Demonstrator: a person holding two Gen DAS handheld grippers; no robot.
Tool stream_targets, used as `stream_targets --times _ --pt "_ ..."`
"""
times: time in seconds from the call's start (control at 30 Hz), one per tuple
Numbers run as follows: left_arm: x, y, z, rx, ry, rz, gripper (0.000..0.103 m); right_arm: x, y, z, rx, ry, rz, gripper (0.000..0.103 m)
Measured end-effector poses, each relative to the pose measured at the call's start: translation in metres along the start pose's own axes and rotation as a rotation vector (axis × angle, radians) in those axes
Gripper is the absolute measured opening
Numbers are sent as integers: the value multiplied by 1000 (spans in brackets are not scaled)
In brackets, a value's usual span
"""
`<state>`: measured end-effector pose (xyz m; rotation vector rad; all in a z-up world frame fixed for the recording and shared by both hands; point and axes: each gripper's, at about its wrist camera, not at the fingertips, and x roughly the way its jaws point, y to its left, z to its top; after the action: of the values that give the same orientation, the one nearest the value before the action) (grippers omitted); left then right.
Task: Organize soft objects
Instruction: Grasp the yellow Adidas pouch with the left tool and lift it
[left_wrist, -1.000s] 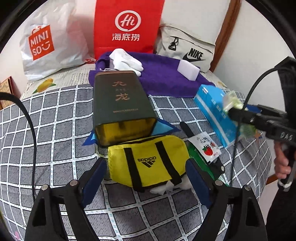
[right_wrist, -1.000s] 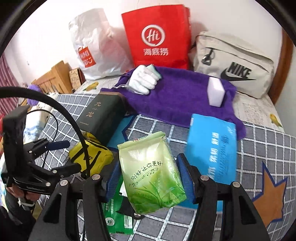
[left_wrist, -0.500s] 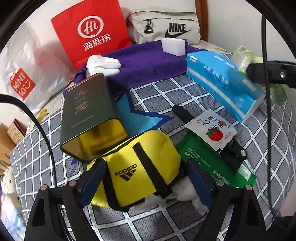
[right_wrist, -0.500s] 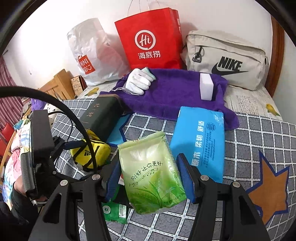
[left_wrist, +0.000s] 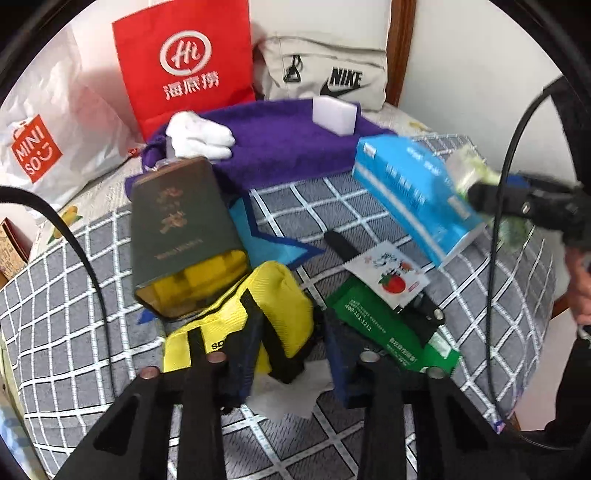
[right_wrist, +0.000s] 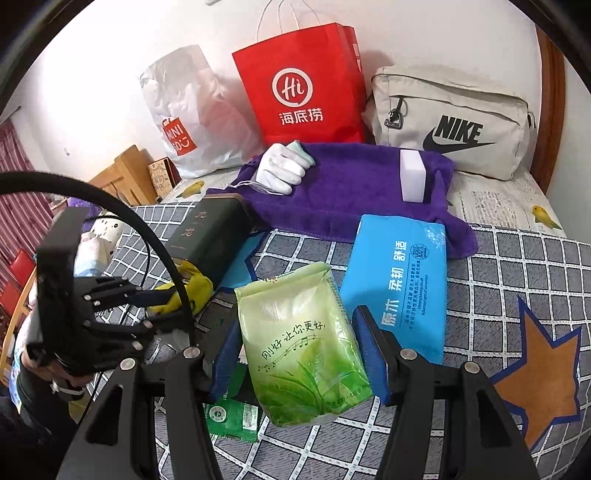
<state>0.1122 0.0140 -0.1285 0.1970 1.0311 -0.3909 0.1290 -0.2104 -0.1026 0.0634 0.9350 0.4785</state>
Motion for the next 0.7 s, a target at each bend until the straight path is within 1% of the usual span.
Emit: stream_targets --times 0.17,0.23,0.37,0.47,0.7 --pt "-25 15 5 -58 -44 -24 21 0 2 -2 3 7 4 58" --pt "-35 23 6 -87 -63 -44 20 1 3 -1 6 8 8 58" --pt "-43 38 8 -134 -77 -87 19 2 7 0 1 12 12 58" --pt "-50 44 6 -175 -107 -124 19 3 9 2 -3 18 11 58" --pt "-65 53 9 -209 -166 -132 19 0 12 5 10 23 3 58"
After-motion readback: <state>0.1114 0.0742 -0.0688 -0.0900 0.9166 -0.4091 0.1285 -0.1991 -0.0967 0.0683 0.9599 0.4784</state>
